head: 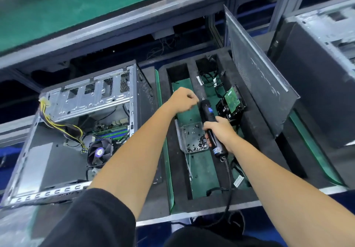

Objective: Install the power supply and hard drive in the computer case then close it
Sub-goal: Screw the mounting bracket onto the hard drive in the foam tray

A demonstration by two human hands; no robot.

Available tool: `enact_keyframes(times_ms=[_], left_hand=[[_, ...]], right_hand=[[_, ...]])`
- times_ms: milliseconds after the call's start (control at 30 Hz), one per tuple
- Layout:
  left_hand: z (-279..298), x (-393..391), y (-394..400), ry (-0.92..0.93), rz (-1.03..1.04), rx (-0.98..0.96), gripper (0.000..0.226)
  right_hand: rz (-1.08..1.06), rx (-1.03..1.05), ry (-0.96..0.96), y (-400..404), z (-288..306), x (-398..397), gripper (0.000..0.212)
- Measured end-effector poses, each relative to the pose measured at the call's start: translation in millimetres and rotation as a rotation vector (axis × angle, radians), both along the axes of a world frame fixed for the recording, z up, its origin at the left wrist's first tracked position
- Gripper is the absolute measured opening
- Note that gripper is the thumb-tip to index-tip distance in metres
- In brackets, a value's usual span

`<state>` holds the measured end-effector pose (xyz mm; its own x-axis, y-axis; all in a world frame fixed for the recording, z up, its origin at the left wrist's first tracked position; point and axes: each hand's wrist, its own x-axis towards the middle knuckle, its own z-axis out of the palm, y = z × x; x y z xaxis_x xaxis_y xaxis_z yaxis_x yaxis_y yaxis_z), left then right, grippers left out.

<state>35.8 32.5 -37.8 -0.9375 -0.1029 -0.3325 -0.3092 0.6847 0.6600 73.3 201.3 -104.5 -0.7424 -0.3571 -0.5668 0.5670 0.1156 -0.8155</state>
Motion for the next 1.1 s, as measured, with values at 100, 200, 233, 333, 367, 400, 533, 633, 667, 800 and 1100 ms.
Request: enact_keyframes(times_ms=[100, 200, 233, 333, 367, 400, 533, 633, 667, 800, 1100], left_hand=[[16.9, 10.4, -6.1, 0.036, 0.181, 0.167, 0.015], [30.9, 20.4, -13.1, 0.095, 0.463, 0.317, 0.011], [34.9, 23.9, -14.5, 0.121, 0.53, 0.354, 0.01], [43.8, 35.7, -15.3, 0.202, 0.613, 0.419, 0.014], [46.6, 40.2, -14.9, 0.227, 0.634, 0.446, 0.015], [49.4, 44.7, -14.7, 0.253, 0.654, 0.476, 0.016], [63.1, 60.9, -13.0, 0.354, 0.713, 0.535, 0.021], [70.4, 72.2, -12.5, 0.385, 0.779, 0.602, 0.019], [72.7, 76.1, -12.6, 0.385, 0.801, 0.622, 0.02], [83.2, 92.5, -14.2, 0.399, 0.881, 0.685, 0.024], [116.0, 164.7, -52.3, 0.407, 0.819, 0.951, 0.02]], right_hand=[[0.029, 0.043, 0.016, -1.7, 10.7, 12.3, 0.017], [0.088, -0.086, -0.038, 0.1, 32.0, 20.7, 0.019], [0.142, -0.138, -0.03, 0.0, 42.1, 23.5, 0.021], [0.313, -0.217, 0.061, -1.5, 74.9, 34.3, 0.03], [0.341, -0.226, 0.082, -2.3, 83.7, 38.6, 0.033], [0.355, -0.235, 0.096, -2.6, 90.4, 42.7, 0.035], [0.372, -0.235, 0.14, -2.5, 107.6, 58.5, 0.035], [0.392, -0.234, 0.167, -4.2, 115.8, 69.0, 0.032], [0.404, -0.225, 0.187, -5.4, 118.6, 72.9, 0.032], [0.426, -0.228, 0.227, -10.8, 128.0, 93.2, 0.032], [0.43, -0.168, 0.349, -49.3, 155.1, 161.1, 0.027]])
